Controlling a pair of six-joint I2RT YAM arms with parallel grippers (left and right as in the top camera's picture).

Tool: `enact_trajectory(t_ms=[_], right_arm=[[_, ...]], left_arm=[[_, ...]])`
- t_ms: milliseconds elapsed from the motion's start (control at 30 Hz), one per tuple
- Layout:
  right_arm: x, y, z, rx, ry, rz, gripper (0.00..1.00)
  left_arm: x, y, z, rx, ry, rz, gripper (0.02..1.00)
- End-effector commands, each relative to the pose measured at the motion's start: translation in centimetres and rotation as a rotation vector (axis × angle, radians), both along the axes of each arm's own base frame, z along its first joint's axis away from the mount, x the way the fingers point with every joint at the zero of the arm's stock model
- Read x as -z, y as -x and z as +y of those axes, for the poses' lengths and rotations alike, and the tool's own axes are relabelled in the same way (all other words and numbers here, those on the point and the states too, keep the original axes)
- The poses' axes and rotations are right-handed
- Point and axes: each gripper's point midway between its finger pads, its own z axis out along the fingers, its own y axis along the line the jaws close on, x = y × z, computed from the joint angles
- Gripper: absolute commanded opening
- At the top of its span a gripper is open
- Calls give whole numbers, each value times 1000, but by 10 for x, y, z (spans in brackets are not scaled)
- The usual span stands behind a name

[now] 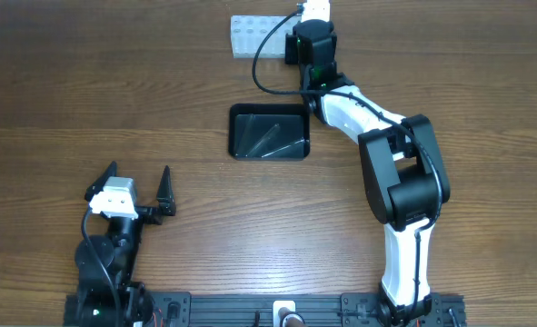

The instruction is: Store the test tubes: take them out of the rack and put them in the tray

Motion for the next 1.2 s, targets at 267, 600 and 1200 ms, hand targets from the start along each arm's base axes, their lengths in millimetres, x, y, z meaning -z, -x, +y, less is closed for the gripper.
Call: enact_trajectory(t_ms=[267, 600, 1200], right_arm=[[1, -4, -1, 2, -4, -5, 207], [-22, -3, -1, 1, -16, -40, 174], [-115, 19, 4, 17, 22, -160, 152]], left_arm=[[1, 0, 1, -1, -18, -2, 998], [1, 0, 1, -1, -18, -2, 1000], [1, 0, 1, -2, -18, -3, 1000]])
